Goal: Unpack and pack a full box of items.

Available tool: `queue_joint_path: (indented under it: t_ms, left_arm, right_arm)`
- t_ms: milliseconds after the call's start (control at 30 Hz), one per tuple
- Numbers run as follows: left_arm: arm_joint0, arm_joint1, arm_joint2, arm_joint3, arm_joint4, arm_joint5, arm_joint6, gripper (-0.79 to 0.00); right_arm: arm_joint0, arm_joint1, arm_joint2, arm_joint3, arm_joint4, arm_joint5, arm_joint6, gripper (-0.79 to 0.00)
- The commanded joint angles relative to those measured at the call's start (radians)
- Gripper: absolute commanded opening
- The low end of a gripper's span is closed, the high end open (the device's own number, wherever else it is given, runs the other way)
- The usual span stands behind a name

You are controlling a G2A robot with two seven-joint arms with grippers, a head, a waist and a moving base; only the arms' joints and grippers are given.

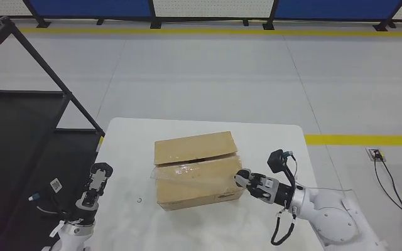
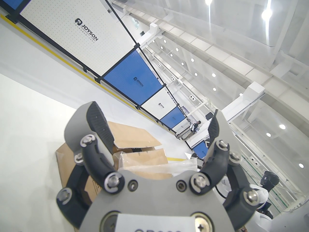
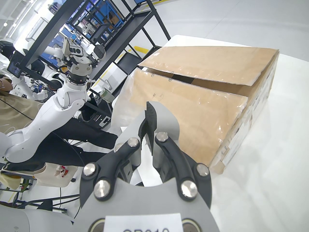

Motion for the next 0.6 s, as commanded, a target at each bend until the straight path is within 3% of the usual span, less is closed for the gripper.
queue_joint_path:
  t_ms: [0,133,233,400,567]
  left_arm:
    - [0.000,0.000,-0.002,0.006,-0.001,0.002,-0.004,0.000]
    - [-0.006,0.002,0.001,0.013,-0.012,0.008,-0.036,0.000]
    - [-0.014,0.005,0.000,0.016,-0.016,0.009,-0.066,0.000]
    - [-0.013,0.009,-0.009,0.023,-0.019,0.001,-0.100,0.000]
    - [-0.003,0.012,-0.014,0.040,-0.044,0.001,-0.134,0.000]
  right_arm:
    - [0.000,0.000,0.000,0.000,0.000,0.000,-0.001,-0.785]
    - [-0.002,0.000,-0.004,0.015,0.019,0.012,0.006,-0.785]
    - [0.026,0.001,-0.004,0.036,0.010,-0.036,0.018,-0.785]
    - [0.086,0.002,-0.016,0.052,-0.093,-0.090,0.016,-0.785]
    - [0.147,-0.004,-0.051,0.045,-0.243,-0.163,-0.063,-0.785]
